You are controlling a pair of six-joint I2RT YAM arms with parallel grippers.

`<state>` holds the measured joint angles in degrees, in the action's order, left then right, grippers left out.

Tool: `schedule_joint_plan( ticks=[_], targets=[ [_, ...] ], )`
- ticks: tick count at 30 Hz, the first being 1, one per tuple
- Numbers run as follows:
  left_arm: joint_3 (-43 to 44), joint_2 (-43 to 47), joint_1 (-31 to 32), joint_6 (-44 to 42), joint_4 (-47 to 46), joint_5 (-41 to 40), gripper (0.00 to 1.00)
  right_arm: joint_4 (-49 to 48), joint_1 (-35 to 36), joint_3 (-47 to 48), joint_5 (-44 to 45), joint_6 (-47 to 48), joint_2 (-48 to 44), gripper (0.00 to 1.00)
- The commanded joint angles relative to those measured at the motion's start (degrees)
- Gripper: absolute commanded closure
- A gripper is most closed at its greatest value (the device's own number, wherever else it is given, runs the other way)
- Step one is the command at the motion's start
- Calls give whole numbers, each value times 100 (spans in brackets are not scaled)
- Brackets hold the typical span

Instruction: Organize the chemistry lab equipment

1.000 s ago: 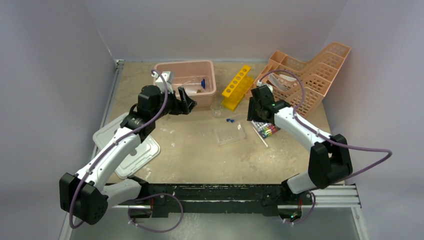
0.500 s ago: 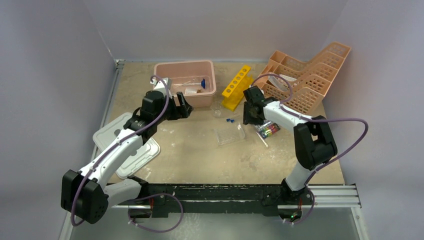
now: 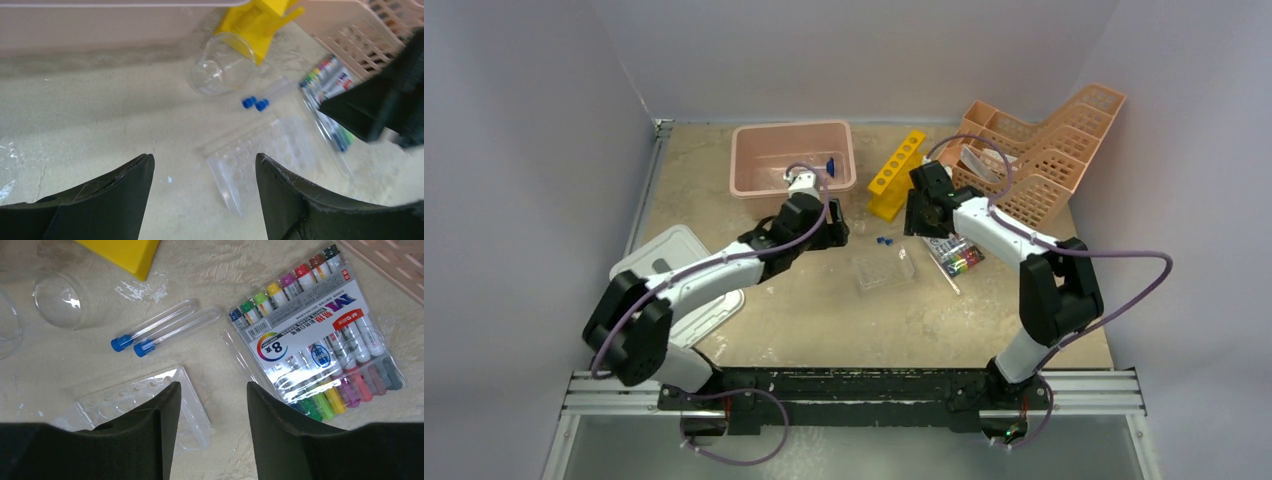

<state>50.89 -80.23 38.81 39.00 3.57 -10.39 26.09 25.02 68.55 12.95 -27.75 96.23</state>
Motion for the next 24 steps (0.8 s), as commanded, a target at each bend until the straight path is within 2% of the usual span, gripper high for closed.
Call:
schedule_joint_plan(
  ticks=[1, 7, 15, 20, 24],
  targets=[
    [709, -769, 449, 55, -573, -1590, 24, 35, -12, -229, 328, -240, -652, 44],
    [1612, -1876, 745, -644, -570, -1562, 18, 54, -52, -665, 414, -436, -1092, 42],
    [1967, -2710, 826, -1240, -738, -2256, 17, 61, -97, -1048, 434, -653, -1501, 41],
    [1993, -2900, 821, -1700, -1105, -1737, 17, 19, -102, -1094, 441, -571, -1602, 41],
    [2198, -3051, 821, -1959, -1223, -1734, 17, -24, -116, -1113, 402, -557, -1649, 41]
  ],
)
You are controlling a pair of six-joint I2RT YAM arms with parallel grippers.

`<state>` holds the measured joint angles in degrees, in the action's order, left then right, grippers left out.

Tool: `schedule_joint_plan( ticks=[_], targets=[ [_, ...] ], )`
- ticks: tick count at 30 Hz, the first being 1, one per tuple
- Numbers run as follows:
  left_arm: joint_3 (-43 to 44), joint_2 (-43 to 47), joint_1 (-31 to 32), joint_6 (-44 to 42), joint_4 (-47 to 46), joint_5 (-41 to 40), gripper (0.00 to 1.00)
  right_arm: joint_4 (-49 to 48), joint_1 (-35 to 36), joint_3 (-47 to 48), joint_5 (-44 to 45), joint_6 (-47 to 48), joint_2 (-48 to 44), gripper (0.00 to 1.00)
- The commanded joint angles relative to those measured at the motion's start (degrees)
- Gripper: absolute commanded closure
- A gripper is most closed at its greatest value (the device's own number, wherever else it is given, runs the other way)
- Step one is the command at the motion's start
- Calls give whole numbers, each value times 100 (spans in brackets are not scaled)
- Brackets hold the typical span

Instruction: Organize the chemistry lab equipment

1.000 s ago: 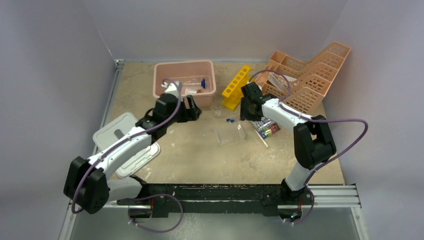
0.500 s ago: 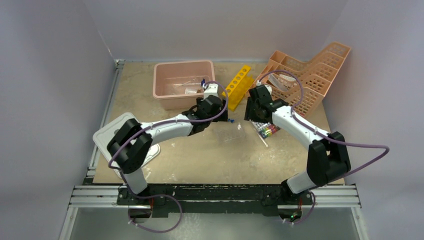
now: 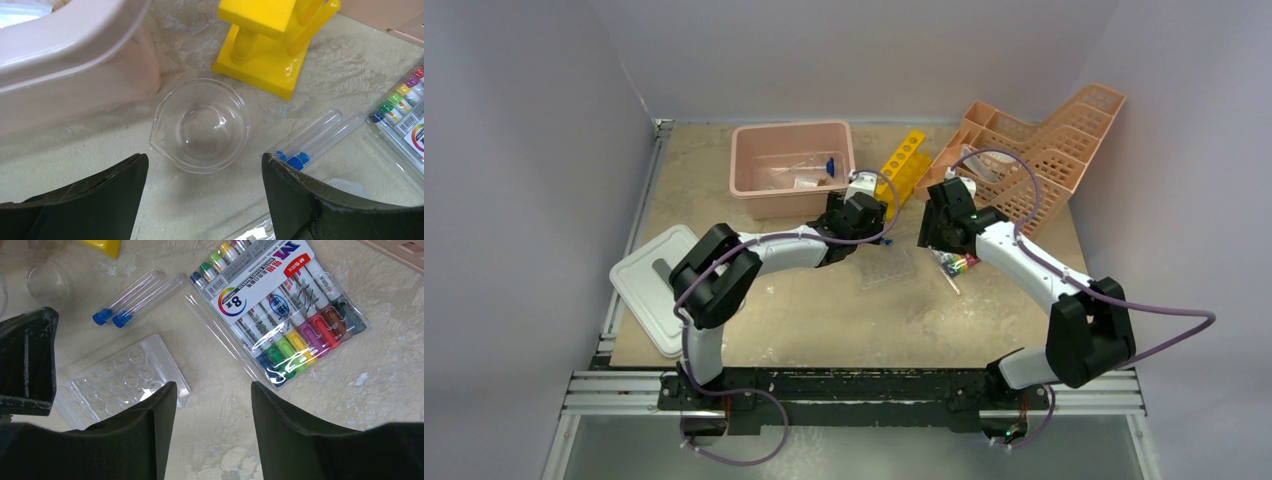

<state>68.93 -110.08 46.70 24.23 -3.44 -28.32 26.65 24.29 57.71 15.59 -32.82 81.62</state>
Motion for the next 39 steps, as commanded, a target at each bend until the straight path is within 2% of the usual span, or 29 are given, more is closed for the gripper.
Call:
schedule_joint_plan(
  ticks=[1, 8, 16, 23, 29, 39],
  targets=[
    [501, -124, 29, -551, -469, 62, 18, -100, -46, -44, 137, -27, -203, 41],
    [950, -481, 26, -648, -174, -66, 27, -130, -44, -62, 117, 31, -276, 41],
    [1051, -479, 30, -587, 22, -3, 37, -168, -42, -155, 69, 33, -353, 41],
    [1102, -320, 30, -533, 114, 173, 55, -178, -44, -202, 93, 29, -442, 41],
    [812, 92, 28, -439, 286, 351, 57, -205, -44, -269, 80, -3, -528, 41],
    [-479, 1191, 15, -52, 732, 28, 57, -365, -45, -299, -40, -20, -446, 41]
  ],
)
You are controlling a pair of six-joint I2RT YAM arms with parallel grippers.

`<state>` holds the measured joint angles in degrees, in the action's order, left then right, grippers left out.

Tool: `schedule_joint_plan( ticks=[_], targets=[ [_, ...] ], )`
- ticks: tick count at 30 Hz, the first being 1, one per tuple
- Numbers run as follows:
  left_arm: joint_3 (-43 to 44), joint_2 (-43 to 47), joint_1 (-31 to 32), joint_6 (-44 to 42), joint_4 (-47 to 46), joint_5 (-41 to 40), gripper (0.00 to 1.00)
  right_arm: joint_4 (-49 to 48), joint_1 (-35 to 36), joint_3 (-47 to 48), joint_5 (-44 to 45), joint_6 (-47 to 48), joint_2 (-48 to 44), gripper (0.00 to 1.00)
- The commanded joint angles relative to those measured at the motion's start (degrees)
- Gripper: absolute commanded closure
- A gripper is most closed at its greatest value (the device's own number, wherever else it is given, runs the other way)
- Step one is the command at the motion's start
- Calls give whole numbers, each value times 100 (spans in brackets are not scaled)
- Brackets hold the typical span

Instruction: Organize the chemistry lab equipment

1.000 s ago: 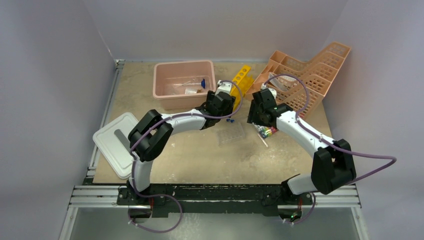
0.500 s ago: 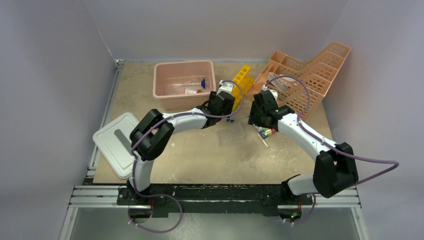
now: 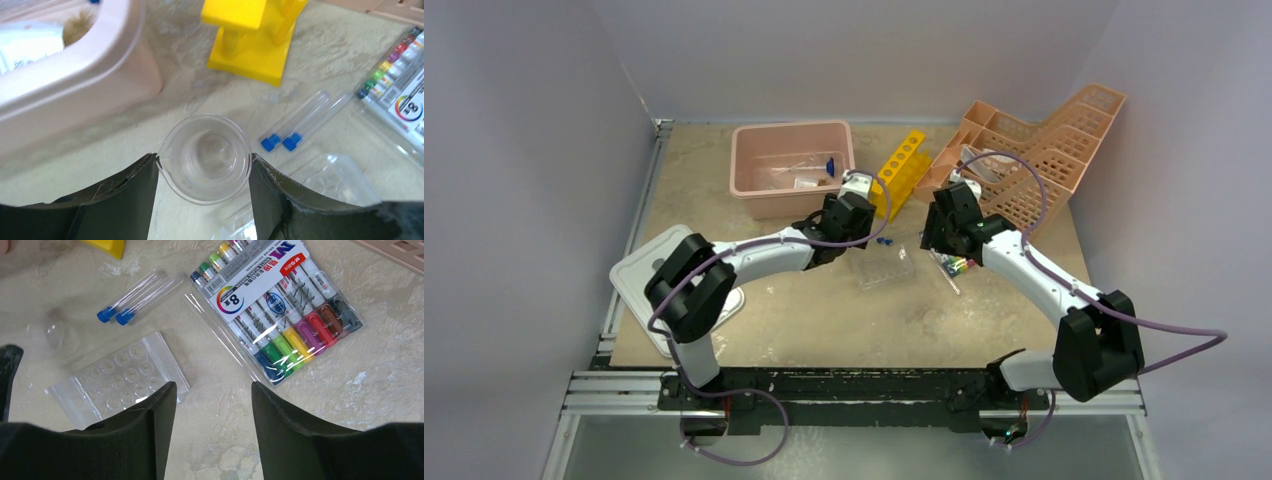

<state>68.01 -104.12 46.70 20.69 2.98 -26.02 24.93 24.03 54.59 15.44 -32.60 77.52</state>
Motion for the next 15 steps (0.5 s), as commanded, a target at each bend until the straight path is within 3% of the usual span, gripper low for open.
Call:
schedule_joint_plan(
  ticks=[1, 9, 15],
  targets=[
    [-511, 681, 17, 370, 95, -208, 57, -202, -17, 29, -50, -29, -8, 41],
    [-1402, 1238, 18, 488, -198, -386, 54, -303, -20, 99, -244, -56, 207, 41],
    [-1388, 1364, 15, 699, 16, -492, 33, -322, -15, 140, -276, -64, 264, 41]
  ],
)
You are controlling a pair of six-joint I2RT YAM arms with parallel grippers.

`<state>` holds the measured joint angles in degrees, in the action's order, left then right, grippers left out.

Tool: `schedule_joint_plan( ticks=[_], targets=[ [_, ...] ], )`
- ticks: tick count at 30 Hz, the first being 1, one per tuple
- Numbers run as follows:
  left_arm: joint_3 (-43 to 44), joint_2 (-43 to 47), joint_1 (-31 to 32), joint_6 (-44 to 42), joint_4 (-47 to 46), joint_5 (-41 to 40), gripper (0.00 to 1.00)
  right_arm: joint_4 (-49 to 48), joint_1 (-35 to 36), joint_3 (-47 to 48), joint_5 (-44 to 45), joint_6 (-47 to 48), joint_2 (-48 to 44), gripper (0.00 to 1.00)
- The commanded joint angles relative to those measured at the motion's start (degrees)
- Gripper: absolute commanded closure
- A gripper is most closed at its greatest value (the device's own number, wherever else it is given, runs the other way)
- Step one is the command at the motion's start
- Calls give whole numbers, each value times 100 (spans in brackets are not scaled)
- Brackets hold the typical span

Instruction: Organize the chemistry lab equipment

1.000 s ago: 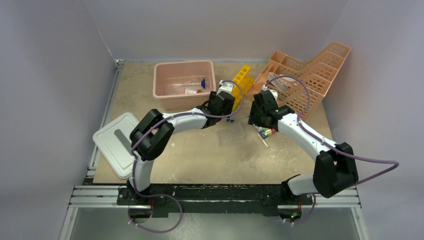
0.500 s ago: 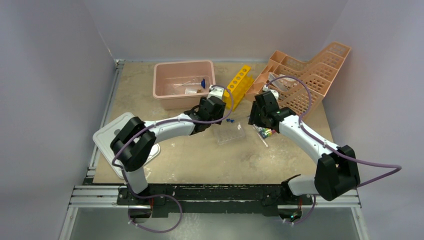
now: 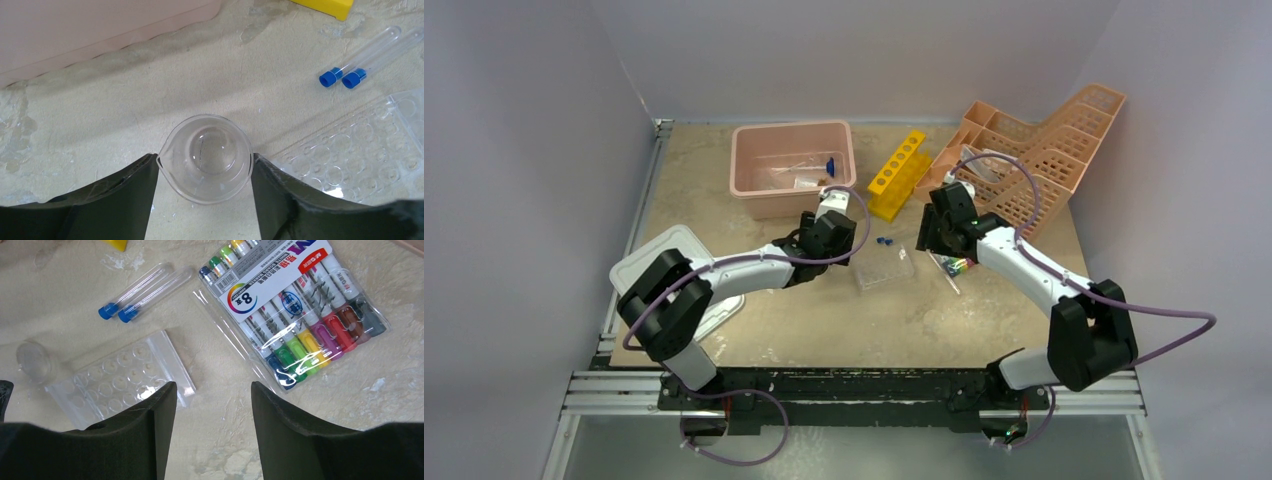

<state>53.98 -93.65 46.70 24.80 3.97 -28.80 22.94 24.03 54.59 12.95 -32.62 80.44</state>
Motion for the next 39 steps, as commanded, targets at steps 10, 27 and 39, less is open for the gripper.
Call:
schedule_joint_plan(
  ticks=[10, 27, 39],
  targets=[
    [709, 166, 31, 2511, 1312, -543, 10, -193, -21, 83, 6, -97, -11, 41],
    [1115, -396, 32, 3688, 1900, -701, 3, -176, -14, -112, -12, -113, -112, 41],
    [1367, -430, 59, 3689, 2076, -1030, 36, -130, -19, -270, 78, -74, -395, 41]
  ],
)
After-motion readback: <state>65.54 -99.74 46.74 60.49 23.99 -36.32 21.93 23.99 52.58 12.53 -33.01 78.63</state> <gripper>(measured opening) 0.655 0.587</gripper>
